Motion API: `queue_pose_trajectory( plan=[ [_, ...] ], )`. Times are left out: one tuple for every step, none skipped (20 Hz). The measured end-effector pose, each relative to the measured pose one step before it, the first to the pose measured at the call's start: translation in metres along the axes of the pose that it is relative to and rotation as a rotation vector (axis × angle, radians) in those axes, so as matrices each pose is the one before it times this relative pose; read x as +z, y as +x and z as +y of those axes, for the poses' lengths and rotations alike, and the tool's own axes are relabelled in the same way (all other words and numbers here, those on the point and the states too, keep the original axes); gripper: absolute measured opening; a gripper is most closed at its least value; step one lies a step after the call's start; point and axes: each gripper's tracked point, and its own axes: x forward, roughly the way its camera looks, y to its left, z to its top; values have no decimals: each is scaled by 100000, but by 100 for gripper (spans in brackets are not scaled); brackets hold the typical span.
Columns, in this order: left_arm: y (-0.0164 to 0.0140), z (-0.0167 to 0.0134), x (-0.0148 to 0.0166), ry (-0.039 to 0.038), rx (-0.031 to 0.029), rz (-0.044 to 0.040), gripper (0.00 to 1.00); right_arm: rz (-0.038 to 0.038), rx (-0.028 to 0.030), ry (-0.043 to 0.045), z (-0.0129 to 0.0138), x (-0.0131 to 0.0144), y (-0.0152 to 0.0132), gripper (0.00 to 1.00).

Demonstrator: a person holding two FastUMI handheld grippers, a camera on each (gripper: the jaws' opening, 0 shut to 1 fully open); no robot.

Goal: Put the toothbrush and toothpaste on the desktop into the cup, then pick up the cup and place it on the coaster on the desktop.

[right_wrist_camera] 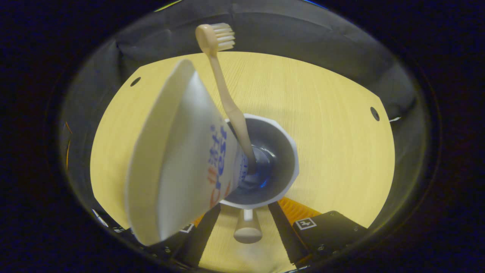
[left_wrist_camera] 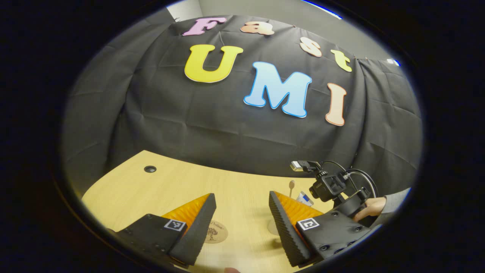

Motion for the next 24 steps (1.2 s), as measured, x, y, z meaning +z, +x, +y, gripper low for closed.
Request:
queue_pose_trajectory(
  plan=[
    [-56,154,-2,-169,330,-20,91,557,1185,869,127,130,237,84],
    [-109,95,-131,-184,261,122,91,299,197,764,-64,154,36,84],
    [1,123,22,-307,227,120,91,128,189,309,-1,94,-72,75],
    [0,113,-44,-353,166,225,91,504,241,114,74,33,1,73],
    [34,95,-81,-300,276,187,91,438,113,180,-14,10,-131,72],
    [59,145,-72,-277,504,133,91,834,-350,734,-79,-127,-15,70],
    [-107,77,-10,-277,414,-20,91,402,567,36,98,-78,149,56],
    [-124,52,79,-438,202,-312,91,-5,-625,-889,-182,123,-189,56],
    [-79,35,144,-359,77,-331,91,-55,-2944,598,-540,-460,768,41],
    [-161,142,-22,-13,351,-127,91,574,1162,267,182,206,-554,26],
    [-64,136,9,-74,228,-82,91,452,412,493,43,-12,-56,31],
    [-144,158,2,-188,184,-76,91,-161,-725,187,-91,50,133,31],
    [-112,125,1,-129,256,-73,91,-83,299,-1029,104,-35,-77,28],
    [-166,126,93,-135,291,-190,91,-528,-258,-320,-105,101,-50,22],
    [-153,120,53,-151,254,-285,91,-475,-78,64,26,-20,-124,23],
    [-65,151,100,-109,281,-183,91,3,57,-566,-7,4,67,25],
    [-218,221,100,-112,339,-207,91,-660,-470,-412,-131,87,26,25],
    [-153,206,5,-52,318,-162,91,-664,-606,-480,-11,86,-123,25],
    [-266,239,9,-103,551,-39,91,-458,-218,-777,3,-23,-67,26],
    [-82,202,17,-116,363,-113,91,-325,-54,-613,101,115,-174,25],
    [-149,243,78,-129,473,-217,91,-882,395,-498,281,45,-148,25],
    [-250,179,138,-211,352,-247,91,-431,518,-450,330,152,-122,25],
    [-183,185,70,-161,442,-56,91,-270,612,-196,530,-28,-152,25],
    [-285,279,121,-87,334,-273,91,-100,575,-255,397,103,-173,25]
  ],
)
